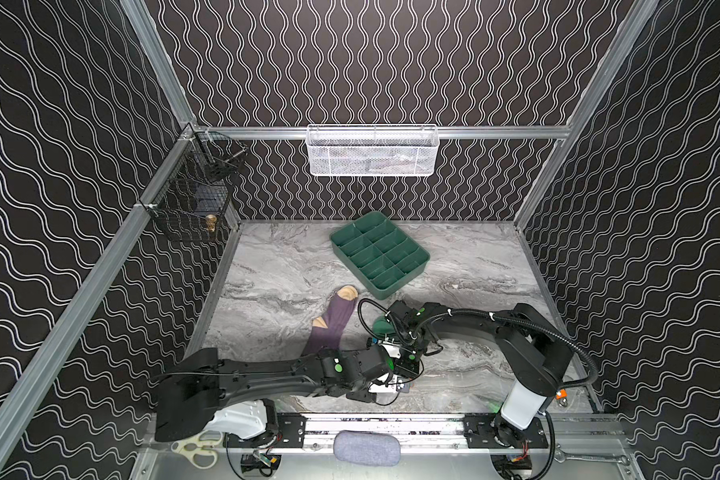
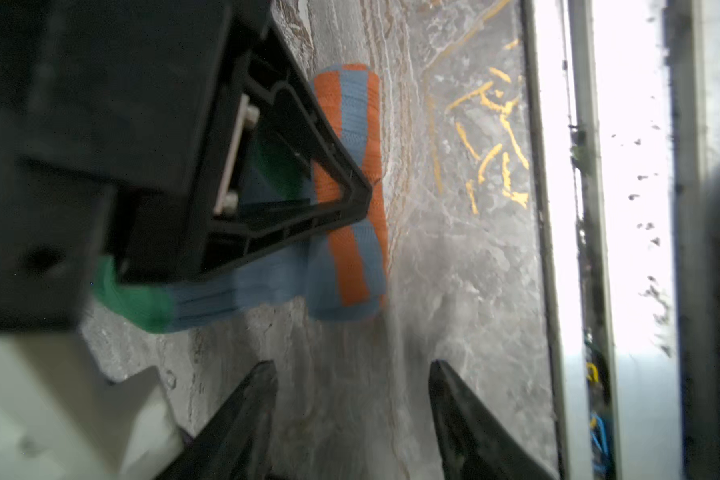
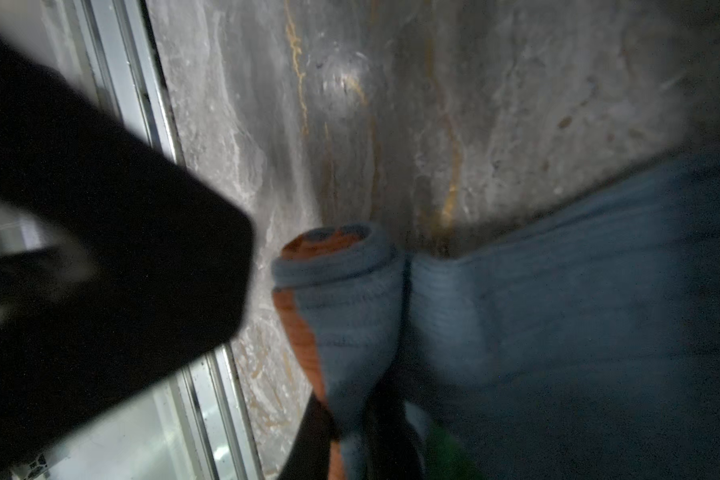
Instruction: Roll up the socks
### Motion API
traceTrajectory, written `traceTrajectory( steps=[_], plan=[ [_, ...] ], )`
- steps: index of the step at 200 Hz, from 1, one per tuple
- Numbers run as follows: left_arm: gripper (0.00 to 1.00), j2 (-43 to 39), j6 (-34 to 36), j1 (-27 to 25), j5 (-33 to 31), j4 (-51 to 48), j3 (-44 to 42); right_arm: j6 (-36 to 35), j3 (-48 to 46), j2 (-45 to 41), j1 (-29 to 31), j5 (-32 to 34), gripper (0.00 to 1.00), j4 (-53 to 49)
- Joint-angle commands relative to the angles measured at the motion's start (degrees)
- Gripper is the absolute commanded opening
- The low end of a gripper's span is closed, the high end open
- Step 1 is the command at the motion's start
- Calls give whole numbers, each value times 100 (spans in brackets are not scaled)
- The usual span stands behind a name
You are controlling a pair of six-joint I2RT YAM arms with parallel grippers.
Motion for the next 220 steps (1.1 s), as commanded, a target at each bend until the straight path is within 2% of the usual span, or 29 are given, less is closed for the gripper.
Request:
traceTrajectory(
  steps=[1, 37, 73, 102, 130, 143, 182, 203, 220],
  plan=[
    [62, 290, -569, -6, 72, 1056, -100, -171, -160, 289, -40, 1653, 0, 957],
    [57, 804, -672, -59, 14, 1281, -96, -212, -169, 312, -100, 1558, 0, 937],
    [47, 1279, -664, -68, 86, 1269, 153, -220, -152, 307, -160, 1501, 1, 925],
    [30, 1698, -561, -68, 53, 1018, 423, -215, -164, 258, -206, 1465, 1, 889],
    [8, 1745, -523, -68, -14, 842, 437, -119, -323, 26, -290, 1499, 3, 955],
    [0, 1727, -499, -68, 30, 738, 428, -13, -413, -126, -320, 1517, 11, 1048],
    [0, 1653, -356, -68, 330, 499, 367, 484, -814, -993, -349, 1700, 33, 1447],
    [0, 1620, -283, -60, 497, 401, 390, 865, -1128, -1989, -355, 1931, 44, 1831],
    [0, 1635, -185, -29, 734, 238, 468, 1180, -1388, -2915, -370, 2337, 49, 2142]
  ],
)
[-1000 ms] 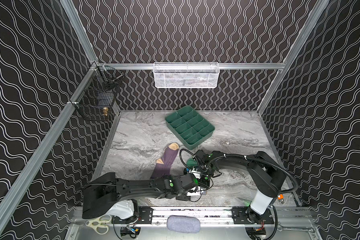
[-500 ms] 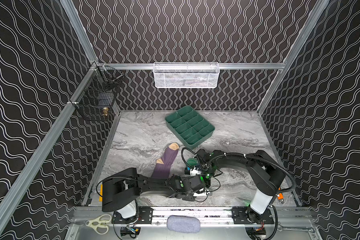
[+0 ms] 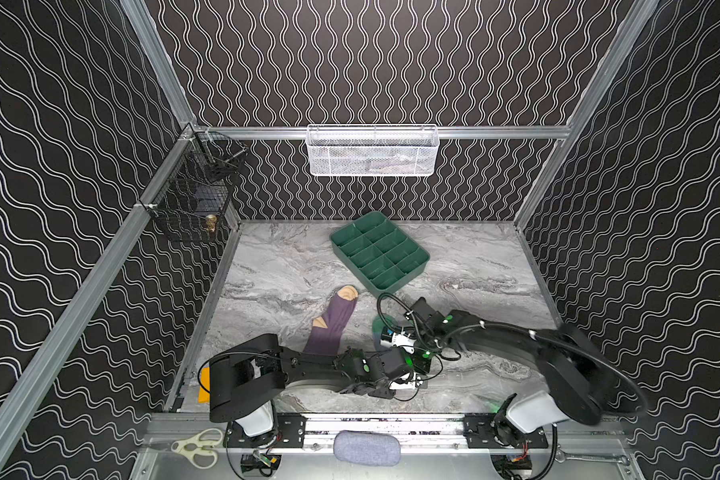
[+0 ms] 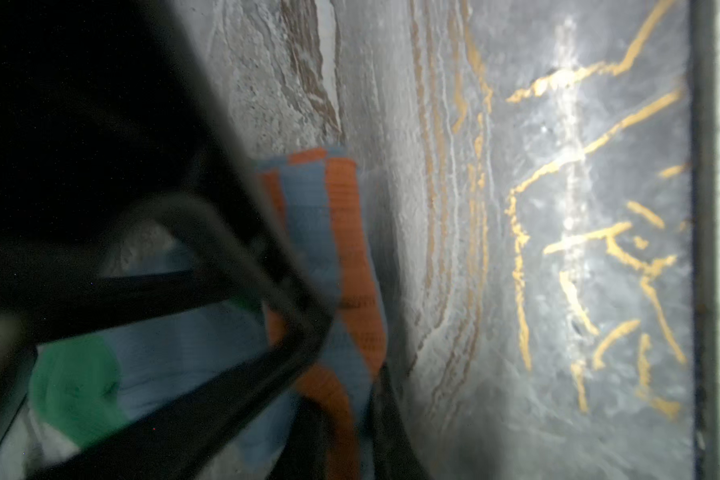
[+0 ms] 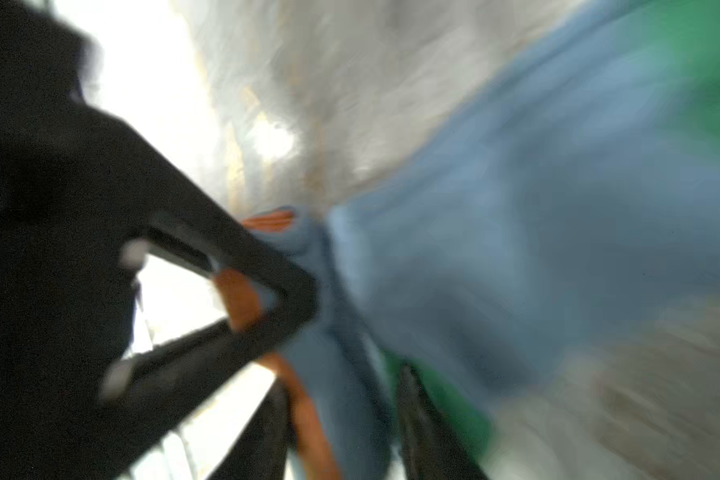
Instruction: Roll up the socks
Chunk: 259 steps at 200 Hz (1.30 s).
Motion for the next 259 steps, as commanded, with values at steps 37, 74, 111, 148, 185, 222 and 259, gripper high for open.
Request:
traceTrajectory(
  steps=[37, 74, 111, 148, 185, 222, 259],
  plan=[
    [0, 138, 103, 252, 1387, -1312, 270, 1225, -710, -2984, -63, 2722, 58, 1486],
    [0, 296, 345, 1027, 2811, -1940, 662, 1747, -1054, -5079, -63, 4011, 67, 2106],
    [0, 1023, 539, 1687, 3524, -2720, 1139, 218, -1202, -6267, -60, 2696, 65, 1990],
    [0, 1282, 579, 2025, 3622, -2681, 1184, -1075, -575, -4896, 8, 1645, 59, -148],
    [0, 1582, 572, 2319, 3757, -2767, 1339, -1594, -1025, -4201, 2061, 3296, 57, 66],
    [0, 1830, 563, 2474, 3758, -2724, 1369, -1857, -1511, -3646, 3556, 4571, 58, 778],
    [0, 1973, 549, 2539, 3782, -2769, 1458, -1658, -1784, -2365, 3733, 4507, 58, 1641]
  ],
)
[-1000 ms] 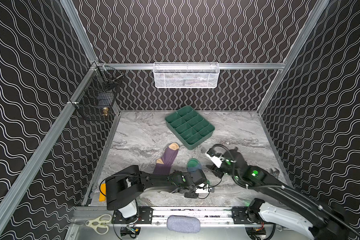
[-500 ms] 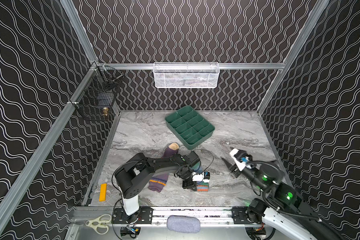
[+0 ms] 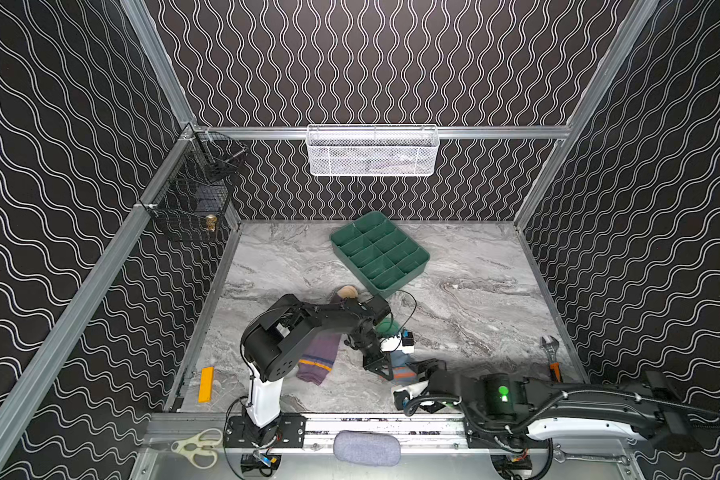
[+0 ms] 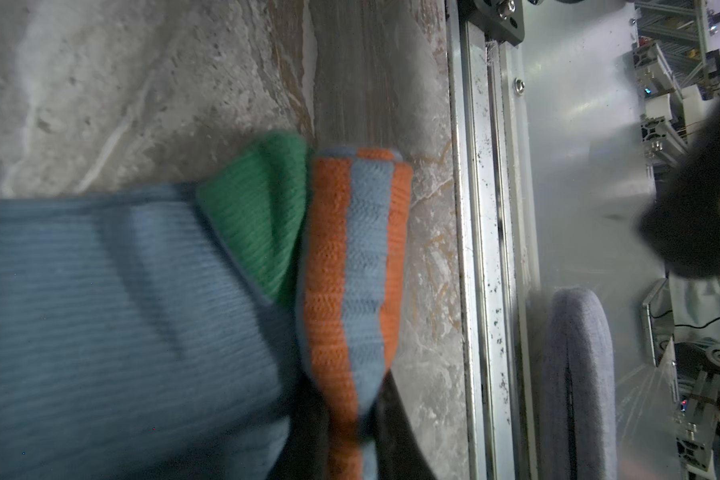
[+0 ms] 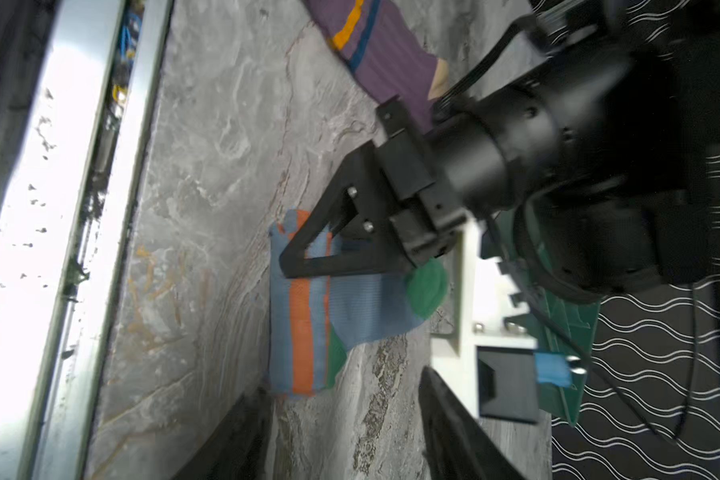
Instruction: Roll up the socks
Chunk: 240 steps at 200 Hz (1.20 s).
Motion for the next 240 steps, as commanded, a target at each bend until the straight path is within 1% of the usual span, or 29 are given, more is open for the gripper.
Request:
traceTrajectory(
  steps=[1, 23, 53, 71, 97, 117, 126, 133, 146, 161, 170, 184, 213, 230, 240],
  plan=[
    [0, 223, 70, 12, -1469, -531, -70, 3, -114, 657, 46, 350, 58, 880],
    [0, 233, 40, 26, -1496, -502, -73, -419, -412, 1340, -17, 614, 58, 1750],
    [3, 310, 17, 37, -1565, -472, -58, -454, -445, 1808, -483, 94, 54, 2227],
    [5, 339, 13, 37, -1567, -472, -38, -510, -445, 2099, -692, 22, 47, 2408],
    [5, 348, 5, 36, -1608, -451, 5, -472, -291, 2450, -788, -149, 31, 2315],
    [7, 301, -32, 34, -1691, -399, -10, -395, -221, 2628, -792, -301, 15, 2143],
    [9, 255, -58, 32, -1749, -344, -32, -319, -167, 2693, -789, -360, 7, 1982],
    [13, 198, -98, 29, -1791, -308, -38, -247, -111, 2734, -787, -403, 0, 1839],
    [18, 84, -130, 37, -1803, -257, -27, -94, 0, 2780, -792, -459, 0, 1516],
    [26, -111, -158, 33, -1782, -196, -35, 128, 137, 2790, -784, -579, 0, 1069],
    [29, -265, -158, 33, -1784, -184, -40, 251, 215, 2765, -788, -662, 0, 800],
    [36, -534, -175, 36, -1832, -166, -58, 461, 332, 2737, -795, -778, 0, 392],
    [38, -1163, -368, 30, -1988, -92, -155, 777, 525, 2642, -810, -1041, 0, -313],
    [39, -1658, -510, 35, -2222, 49, -309, 969, 689, 2599, -852, -1211, 0, -639],
    [39, -2021, -618, 32, -2475, 144, -412, 1033, 811, 2598, -897, -1381, 0, -851]
  ],
)
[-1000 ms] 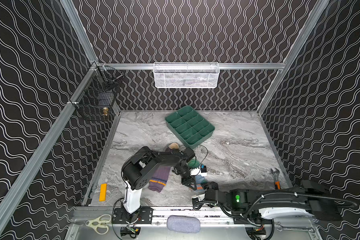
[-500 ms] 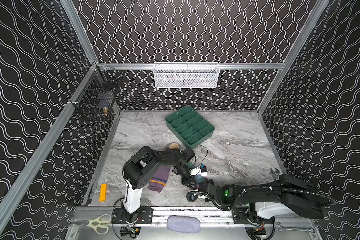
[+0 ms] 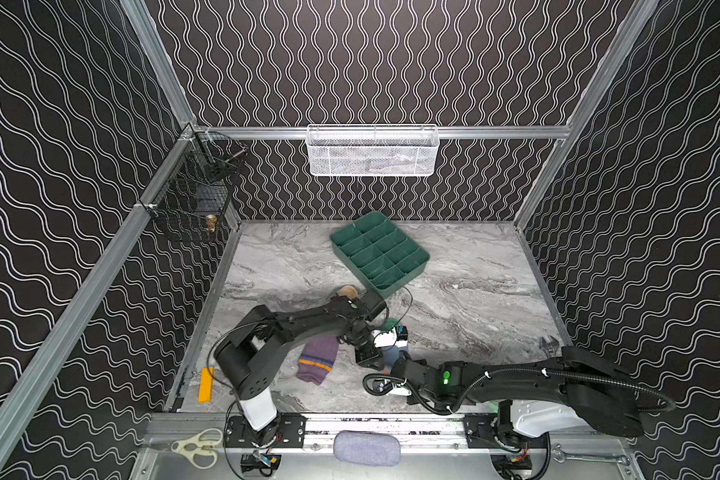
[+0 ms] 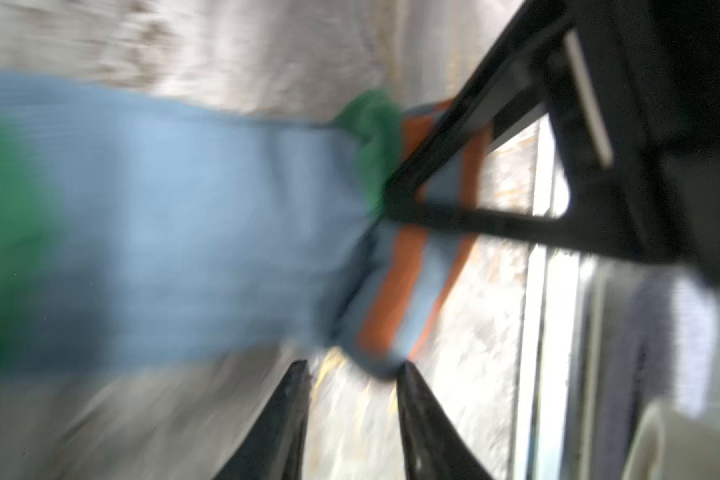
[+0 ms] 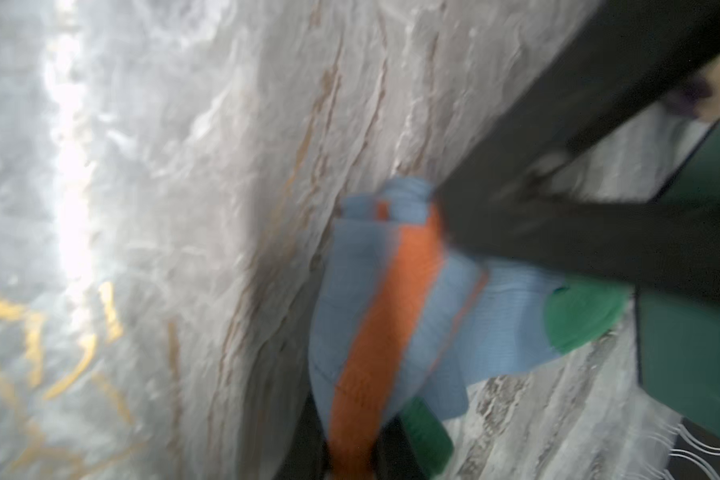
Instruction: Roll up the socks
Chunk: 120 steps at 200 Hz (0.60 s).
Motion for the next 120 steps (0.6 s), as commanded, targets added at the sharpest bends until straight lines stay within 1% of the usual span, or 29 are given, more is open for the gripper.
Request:
traceTrajectory(
  steps=[1, 21, 41, 50, 72, 82, 88, 96, 106, 115, 120],
  plan=[
    [39, -622, -291, 11, -707, 233, -160, 387, 222, -32, -73, -616, 0, -1046],
    [40, -1476, -461, 13, -1568, 462, -365, 535, 412, -15, -189, -855, 0, -1311],
    [41, -2488, -520, 12, -2791, 739, -593, 626, 590, 69, -379, -1185, 0, -1474],
    [41, -2989, -469, 7, -3224, 861, -695, 637, 668, 147, -492, -1346, 0, -1528],
    [50, -4294, -231, 13, -3898, 1248, -1036, 596, 930, 423, -809, -1728, 0, -1686],
    [58, -4963, -234, 14, -4295, 1574, -1226, 555, 1052, 574, -997, -1933, 0, -1770],
    [65, -5372, -229, 21, -4518, 1826, -1354, 549, 1117, 645, -1128, -2025, 0, -1810],
    [74, -5885, -152, 18, -4652, 2161, -1538, 511, 1201, 760, -1289, -2209, 0, -1867],
    [84, -6430, -72, 20, -4638, 2494, -1698, 434, 1299, 873, -1477, -2480, 0, -1963],
    [97, -6766, -41, 20, -4447, 2625, -1773, 344, 1388, 998, -1613, -2676, 0, -2032],
    [99, -6884, -23, 18, -4292, 2599, -1766, 298, 1440, 1054, -1672, -2773, 0, -2050]
  ],
)
